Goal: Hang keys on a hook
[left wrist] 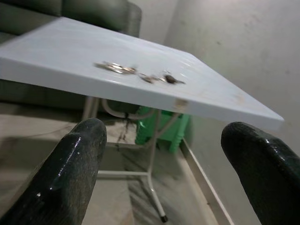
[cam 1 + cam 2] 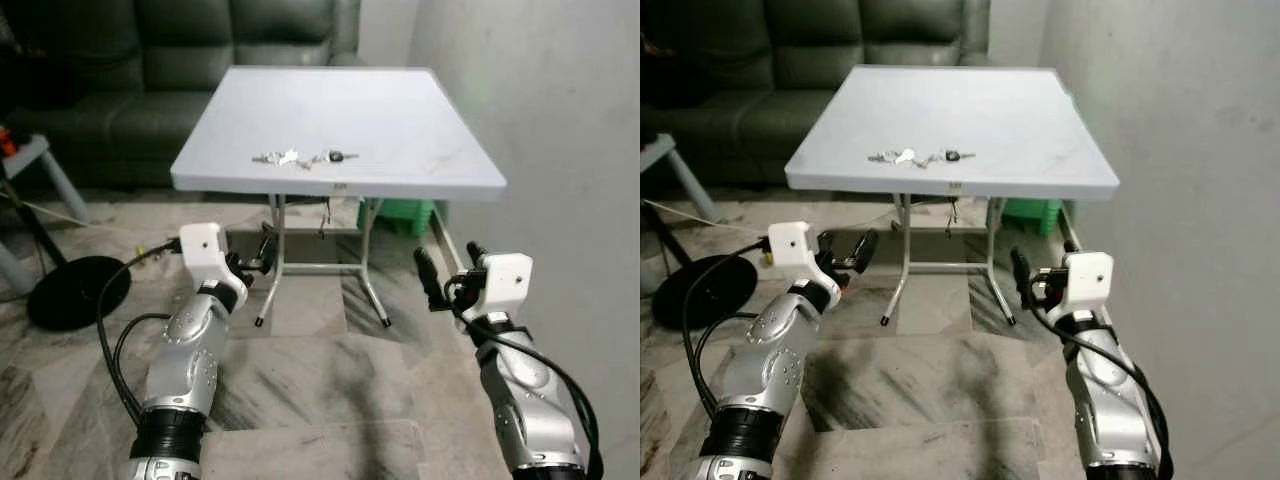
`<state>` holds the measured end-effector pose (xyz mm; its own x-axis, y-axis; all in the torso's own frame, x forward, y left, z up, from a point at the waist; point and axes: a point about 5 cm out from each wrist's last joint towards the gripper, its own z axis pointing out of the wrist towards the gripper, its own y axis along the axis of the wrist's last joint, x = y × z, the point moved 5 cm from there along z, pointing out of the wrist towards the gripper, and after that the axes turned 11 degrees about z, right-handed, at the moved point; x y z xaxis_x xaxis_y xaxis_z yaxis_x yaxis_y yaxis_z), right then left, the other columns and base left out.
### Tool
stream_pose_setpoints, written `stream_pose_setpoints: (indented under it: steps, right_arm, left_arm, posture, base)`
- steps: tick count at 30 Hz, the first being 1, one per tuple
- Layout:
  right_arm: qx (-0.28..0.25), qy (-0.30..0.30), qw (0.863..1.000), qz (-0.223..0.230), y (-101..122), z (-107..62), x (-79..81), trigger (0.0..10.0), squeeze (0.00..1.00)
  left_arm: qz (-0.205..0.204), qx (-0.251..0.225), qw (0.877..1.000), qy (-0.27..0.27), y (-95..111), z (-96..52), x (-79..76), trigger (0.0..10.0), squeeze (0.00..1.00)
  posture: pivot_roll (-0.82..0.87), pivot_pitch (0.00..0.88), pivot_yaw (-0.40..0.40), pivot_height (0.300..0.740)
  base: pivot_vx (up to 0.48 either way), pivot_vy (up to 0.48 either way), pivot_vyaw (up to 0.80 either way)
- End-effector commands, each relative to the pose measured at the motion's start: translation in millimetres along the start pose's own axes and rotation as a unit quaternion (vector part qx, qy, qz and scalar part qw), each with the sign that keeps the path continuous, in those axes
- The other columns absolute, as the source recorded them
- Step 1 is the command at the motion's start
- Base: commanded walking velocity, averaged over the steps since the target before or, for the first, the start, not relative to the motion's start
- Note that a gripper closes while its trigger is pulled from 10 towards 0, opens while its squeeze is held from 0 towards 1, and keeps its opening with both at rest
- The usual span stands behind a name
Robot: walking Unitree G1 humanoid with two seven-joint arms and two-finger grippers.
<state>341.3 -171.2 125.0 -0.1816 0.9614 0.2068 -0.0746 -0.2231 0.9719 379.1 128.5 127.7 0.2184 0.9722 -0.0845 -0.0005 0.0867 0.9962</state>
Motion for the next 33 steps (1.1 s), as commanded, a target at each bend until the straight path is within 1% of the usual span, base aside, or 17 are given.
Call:
stream_pose_setpoints:
  steps: [1, 15, 21, 29, 31, 33]
  right_arm:
    - [-0.011, 0.017, 1.0, 0.007, 5.6, 4.5, 12.3, 10.0, 0.0]
    - [-0.01, 0.02, 1.0, 0.006, 6.0, 4.6, 12.7, 10.0, 0.0]
    - [-0.01, 0.02, 1.0, 0.007, 6.3, 5.3, 12.6, 10.0, 0.0]
    - [-0.01, 0.022, 1.0, 0.006, 6.6, 5.5, 13.3, 10.0, 0.0]
    - [-0.009, 0.023, 1.0, 0.007, 6.6, 5.5, 13.2, 10.0, 0.0]
    - [-0.009, 0.023, 1.0, 0.007, 6.6, 5.5, 13.1, 10.0, 0.0]
  left_arm:
    - [0.003, -0.001, 1.0, 0.01, 1.6, -1.5, 9.9, 10.0, 0.0]
    - [0.004, 0.0, 1.0, 0.012, 1.1, -1.7, 10.8, 10.0, 0.0]
    - [0.014, 0.004, 1.0, 0.019, -0.4, -1.2, 10.9, 10.0, 0.0]
    - [0.014, -0.001, 1.0, 0.017, 1.7, -0.7, 7.7, 10.0, 0.0]
    - [0.019, 0.016, 0.999, 0.024, -2.7, -0.3, 8.3, 10.0, 0.0]
    - [0.019, 0.019, 0.999, 0.02, -3.7, 0.0, 7.1, 10.0, 0.0]
  posture:
    - [-0.11, 0.0, -0.041, 0.74]
    - [-0.11, 0.0, -0.043, 0.74]
    - [-0.11, 0.0, -0.044, 0.74]
    - [-0.11, 0.0, -0.044, 0.74]
    - [-0.11, 0.0, -0.044, 0.74]
    - [-0.11, 0.0, -0.044, 0.74]
  base:
    - [0.0, 0.472, 0.0]
    - [0.0, 0.45, 0.0]
    - [0.0, 0.0, 0.0]
    - [0.0, 0.0, 0.0]
    - [0.0, 0.0, 0.0]
    - [0.0, 0.0, 0.0]
